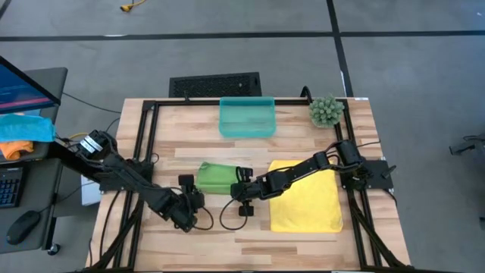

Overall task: Roll microfiber towels into tight, uniform cylinder then place into a basket
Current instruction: Roll the green towel

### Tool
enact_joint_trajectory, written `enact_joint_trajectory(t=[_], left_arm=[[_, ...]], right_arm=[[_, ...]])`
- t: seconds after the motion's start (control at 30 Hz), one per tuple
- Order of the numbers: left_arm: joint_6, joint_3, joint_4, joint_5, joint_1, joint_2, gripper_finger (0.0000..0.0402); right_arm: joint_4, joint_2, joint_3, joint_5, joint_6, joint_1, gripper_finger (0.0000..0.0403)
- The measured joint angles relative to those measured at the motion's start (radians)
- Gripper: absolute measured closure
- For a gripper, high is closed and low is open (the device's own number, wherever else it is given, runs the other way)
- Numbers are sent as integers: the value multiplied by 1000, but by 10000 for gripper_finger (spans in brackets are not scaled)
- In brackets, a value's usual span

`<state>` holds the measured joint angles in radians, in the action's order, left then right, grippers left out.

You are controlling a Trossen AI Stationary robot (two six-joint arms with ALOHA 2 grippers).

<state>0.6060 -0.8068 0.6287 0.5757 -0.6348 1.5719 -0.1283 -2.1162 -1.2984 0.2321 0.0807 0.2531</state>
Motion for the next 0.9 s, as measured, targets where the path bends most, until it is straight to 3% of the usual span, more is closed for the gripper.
enact_joint_trajectory(t=[0.13, 0.4, 0.57, 0.9], left_arm=[[-7, 9, -2, 7, 46, 0, 228], [-73, 55, -76, -109, 153, -1, 228], [-101, 80, -99, -129, 203, -1, 228], [-77, 133, -180, -212, 241, -8, 229]], right_arm=[[0, 0, 0, 0, 0, 0, 321], [0, 0, 0, 0, 0, 1, 321], [1, 0, 0, 2, -1, 8, 321], [2, 0, 0, 4, -36, 37, 321]])
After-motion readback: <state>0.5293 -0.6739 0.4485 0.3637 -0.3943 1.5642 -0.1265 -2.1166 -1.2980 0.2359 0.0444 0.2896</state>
